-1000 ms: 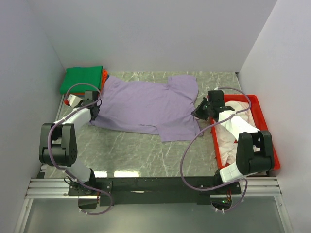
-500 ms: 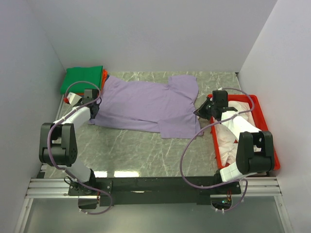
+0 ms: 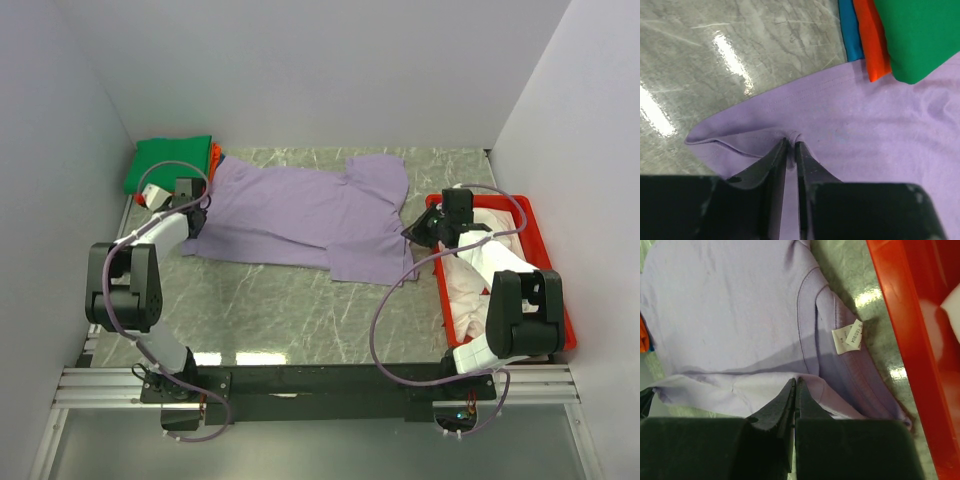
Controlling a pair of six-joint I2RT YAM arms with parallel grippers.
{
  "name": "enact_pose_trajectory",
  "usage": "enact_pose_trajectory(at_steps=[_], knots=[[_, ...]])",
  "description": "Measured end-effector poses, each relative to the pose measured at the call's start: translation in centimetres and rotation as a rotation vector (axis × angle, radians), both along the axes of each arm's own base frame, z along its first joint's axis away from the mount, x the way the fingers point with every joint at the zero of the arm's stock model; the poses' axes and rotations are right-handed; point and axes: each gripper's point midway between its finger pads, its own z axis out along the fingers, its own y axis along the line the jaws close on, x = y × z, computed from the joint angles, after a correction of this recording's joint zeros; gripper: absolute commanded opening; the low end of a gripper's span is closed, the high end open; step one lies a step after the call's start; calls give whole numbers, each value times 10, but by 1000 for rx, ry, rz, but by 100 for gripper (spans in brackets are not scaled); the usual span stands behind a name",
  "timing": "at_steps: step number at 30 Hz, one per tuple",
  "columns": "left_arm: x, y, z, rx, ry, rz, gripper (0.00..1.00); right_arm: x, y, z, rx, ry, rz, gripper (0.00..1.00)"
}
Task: Fold and stack the t-shirts
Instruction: Fold the tshirt
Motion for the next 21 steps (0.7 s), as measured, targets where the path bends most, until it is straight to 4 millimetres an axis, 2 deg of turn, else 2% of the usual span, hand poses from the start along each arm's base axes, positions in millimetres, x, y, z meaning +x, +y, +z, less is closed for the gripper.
enact_pose_trajectory(at_steps=[3, 4, 5, 7, 12, 15, 18, 21], knots=[[3, -1, -4, 1, 12, -16, 32, 0, 2, -1, 9, 0, 9, 15], [3, -2, -6, 1, 17, -24, 37, 1, 3, -2, 13, 2, 10, 31], [4, -2, -6, 2, 20, -32, 49, 0, 3, -3, 16, 6, 14, 39], [6, -1, -6, 3, 19, -41, 62, 0, 4, -5, 17, 8, 22, 53], [7, 5, 4, 4, -1, -39, 75, 0, 7, -3, 20, 3, 32, 57], [2, 8, 25, 7, -48, -26, 78, -2, 15, 4, 12, -19, 52, 57], [-15, 9, 44, -3, -104, -4, 68, -15, 36, 15, 10, -61, 105, 56], [-35, 11, 39, -15, -111, 20, 60, -29, 56, 20, 14, -92, 158, 56]])
